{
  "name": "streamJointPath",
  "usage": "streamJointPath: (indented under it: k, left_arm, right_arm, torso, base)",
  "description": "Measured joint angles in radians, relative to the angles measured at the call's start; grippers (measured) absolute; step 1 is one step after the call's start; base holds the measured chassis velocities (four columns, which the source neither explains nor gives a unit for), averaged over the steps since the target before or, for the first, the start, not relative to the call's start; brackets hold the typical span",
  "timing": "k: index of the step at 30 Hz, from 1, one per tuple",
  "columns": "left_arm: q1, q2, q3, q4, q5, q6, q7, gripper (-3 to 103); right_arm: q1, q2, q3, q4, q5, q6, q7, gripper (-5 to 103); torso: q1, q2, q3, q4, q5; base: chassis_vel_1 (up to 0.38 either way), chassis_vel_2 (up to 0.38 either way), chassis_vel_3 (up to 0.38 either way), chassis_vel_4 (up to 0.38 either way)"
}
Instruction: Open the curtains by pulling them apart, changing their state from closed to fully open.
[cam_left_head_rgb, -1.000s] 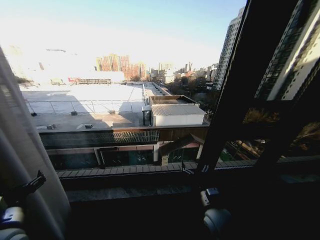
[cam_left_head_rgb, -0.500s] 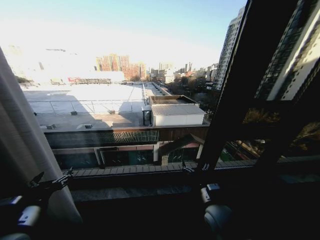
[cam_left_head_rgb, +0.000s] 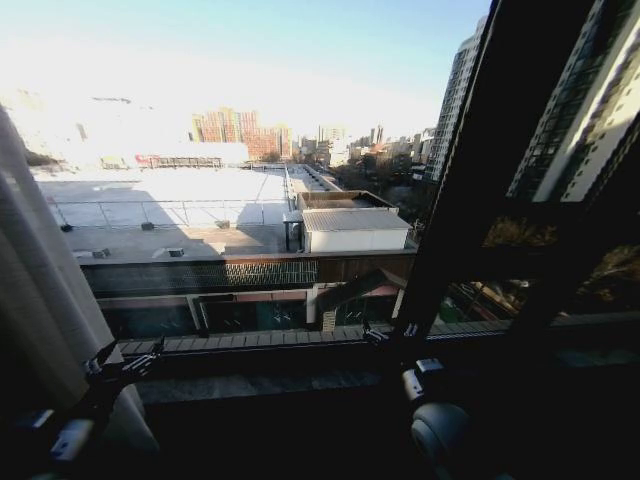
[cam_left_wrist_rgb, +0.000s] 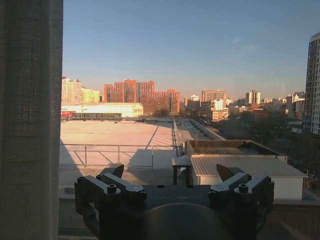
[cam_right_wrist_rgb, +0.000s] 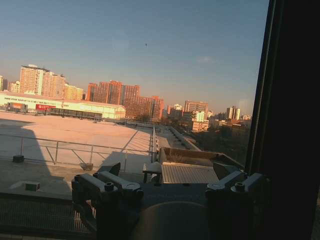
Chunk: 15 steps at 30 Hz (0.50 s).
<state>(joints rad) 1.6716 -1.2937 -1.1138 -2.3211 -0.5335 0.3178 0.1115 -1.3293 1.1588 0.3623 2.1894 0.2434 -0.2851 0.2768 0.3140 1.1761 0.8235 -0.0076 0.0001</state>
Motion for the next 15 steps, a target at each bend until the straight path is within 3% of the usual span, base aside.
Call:
streamJointPath:
  k: [5, 8, 15]
  left_arm:
    - [-0.014, -0.009, 0.024, -0.007, 0.021, 0.010, -0.023, 100]
    - [-0.027, -0.039, 0.103, -0.024, 0.071, 0.026, -0.088, 100]
    - [-0.019, -0.076, 0.165, -0.051, 0.115, 0.023, -0.093, 100]
  right_arm:
    - [-0.002, 0.000, 0.002, 0.001, 0.000, 0.000, 0.000, 100]
    - [-0.004, 0.001, 0.004, 0.002, 0.000, 0.000, 0.002, 100]
    - [-0.004, -0.005, 0.003, 0.007, -0.001, -0.002, 0.003, 100]
  torso:
    - [0.000, 0.000, 0.000, 0.0000, 0.0001]
    - [0.000, 0.000, 0.000, -0.0001, 0.0006]
    - [0.000, 0.000, 0.000, 0.0000, 0.0003]
  base:
    - [-0.195, -0.223, 0.206, 0.194]
    - [-0.265, -0.292, 0.265, 0.295]
    - [-0.314, -0.357, 0.295, 0.360]
